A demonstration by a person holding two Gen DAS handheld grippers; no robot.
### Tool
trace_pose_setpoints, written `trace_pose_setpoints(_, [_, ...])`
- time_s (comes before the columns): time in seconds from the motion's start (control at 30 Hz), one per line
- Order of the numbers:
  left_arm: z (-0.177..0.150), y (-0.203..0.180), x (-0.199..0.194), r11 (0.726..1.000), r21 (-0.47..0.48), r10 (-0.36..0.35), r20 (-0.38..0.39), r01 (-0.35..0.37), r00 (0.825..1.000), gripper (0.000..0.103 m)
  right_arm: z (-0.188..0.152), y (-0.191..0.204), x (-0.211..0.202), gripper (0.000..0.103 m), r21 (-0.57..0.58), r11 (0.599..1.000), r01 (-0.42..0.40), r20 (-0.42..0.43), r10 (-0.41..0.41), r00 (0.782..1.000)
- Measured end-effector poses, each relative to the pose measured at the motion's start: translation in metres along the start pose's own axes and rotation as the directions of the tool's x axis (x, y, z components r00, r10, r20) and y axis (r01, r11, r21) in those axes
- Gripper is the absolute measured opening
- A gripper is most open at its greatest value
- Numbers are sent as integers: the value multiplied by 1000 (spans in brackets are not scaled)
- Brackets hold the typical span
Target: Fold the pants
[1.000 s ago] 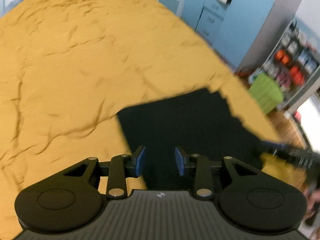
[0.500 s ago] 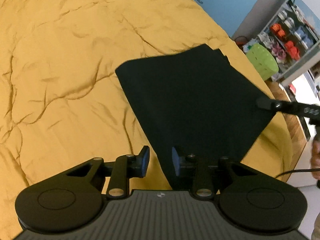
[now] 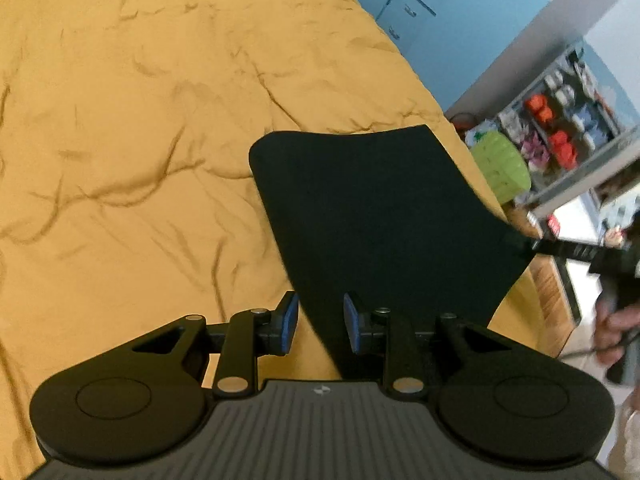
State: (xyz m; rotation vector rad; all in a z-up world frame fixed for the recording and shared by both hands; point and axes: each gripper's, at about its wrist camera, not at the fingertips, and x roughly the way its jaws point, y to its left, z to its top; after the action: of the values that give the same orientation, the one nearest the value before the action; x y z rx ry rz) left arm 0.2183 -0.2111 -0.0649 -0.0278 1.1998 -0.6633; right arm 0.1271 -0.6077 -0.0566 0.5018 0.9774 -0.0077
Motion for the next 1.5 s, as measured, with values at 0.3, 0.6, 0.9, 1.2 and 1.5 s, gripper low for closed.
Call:
trace_pose_setpoints(0.3, [28,8,8,998,-30,61,118,-58,991,30,1,-8,1,28,-75,994,75,51,-72,996])
trace_pose_setpoints(0.6, [58,-1,60,991,-23,137,121,-135,983,1,46,18,51,19,-207,978,2,22,2,1000])
trace_pose_setpoints(0.9, [60,31,95,985,-92,153,95,-144,984,3,60,3,118,8,-173,985,12,-38,-18,999])
trace_pose_setpoints(1.2, [26,-2,26,997,24,69,153,-74,986,4,38,22,53,18,-221,975,32,76,-16,997])
trace_pose_setpoints(1.5, [-48,-29,16,994,98,-52,76,44,996,3,-37,38,-1,24,-340,937,84,120,-45,992])
